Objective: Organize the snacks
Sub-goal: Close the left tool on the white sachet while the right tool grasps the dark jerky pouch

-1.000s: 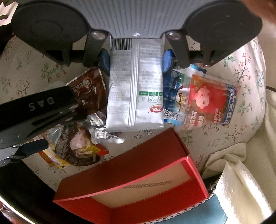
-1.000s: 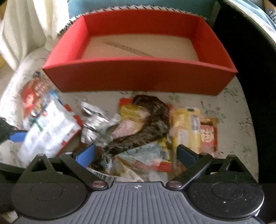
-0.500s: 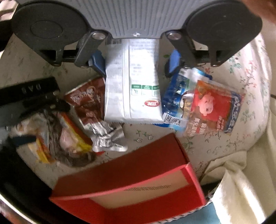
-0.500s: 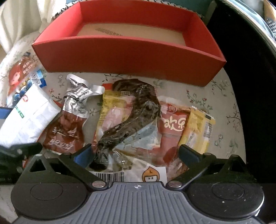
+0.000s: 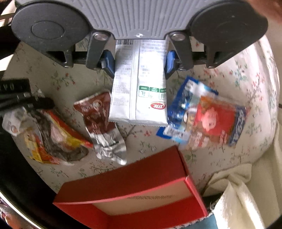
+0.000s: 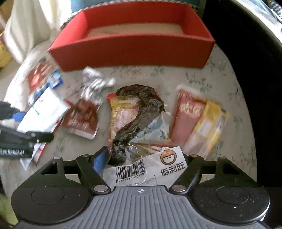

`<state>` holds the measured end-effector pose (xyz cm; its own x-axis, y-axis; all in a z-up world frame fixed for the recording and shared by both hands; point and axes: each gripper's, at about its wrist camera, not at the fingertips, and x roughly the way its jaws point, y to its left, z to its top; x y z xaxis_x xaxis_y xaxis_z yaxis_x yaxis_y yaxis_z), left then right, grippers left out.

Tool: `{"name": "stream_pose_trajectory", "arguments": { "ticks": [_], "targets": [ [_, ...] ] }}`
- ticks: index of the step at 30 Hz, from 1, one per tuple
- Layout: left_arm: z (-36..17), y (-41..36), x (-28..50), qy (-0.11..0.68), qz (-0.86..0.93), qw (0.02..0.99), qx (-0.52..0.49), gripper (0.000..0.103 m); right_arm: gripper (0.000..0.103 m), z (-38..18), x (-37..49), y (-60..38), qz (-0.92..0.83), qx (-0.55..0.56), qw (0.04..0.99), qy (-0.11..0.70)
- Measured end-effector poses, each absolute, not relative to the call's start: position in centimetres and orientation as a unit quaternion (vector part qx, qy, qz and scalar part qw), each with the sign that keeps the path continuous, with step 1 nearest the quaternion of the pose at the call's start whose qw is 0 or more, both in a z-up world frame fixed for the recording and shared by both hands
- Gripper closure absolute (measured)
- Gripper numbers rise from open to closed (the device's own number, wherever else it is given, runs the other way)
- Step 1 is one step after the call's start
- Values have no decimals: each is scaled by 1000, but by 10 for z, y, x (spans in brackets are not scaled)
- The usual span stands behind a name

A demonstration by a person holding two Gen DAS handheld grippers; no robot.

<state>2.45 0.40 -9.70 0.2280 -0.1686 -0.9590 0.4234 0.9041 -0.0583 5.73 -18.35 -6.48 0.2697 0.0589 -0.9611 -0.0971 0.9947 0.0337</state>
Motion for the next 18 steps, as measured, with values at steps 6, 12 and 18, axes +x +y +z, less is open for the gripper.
{"name": "stream_pose_trajectory", "arguments": {
  "ticks": [6,12,18],
  "targets": [
    [-97,7,15,590,-190,776,117,53,10,-63,50,-186,26,-41,786,616],
    [-98,5,15,587,-192,776,127,48,0,-54,63,-182,29,-114,786,606],
    [-100,2,15,584,-197,775,138,44,0,-61,84,-172,56,-177,776,603]
  ]
}}
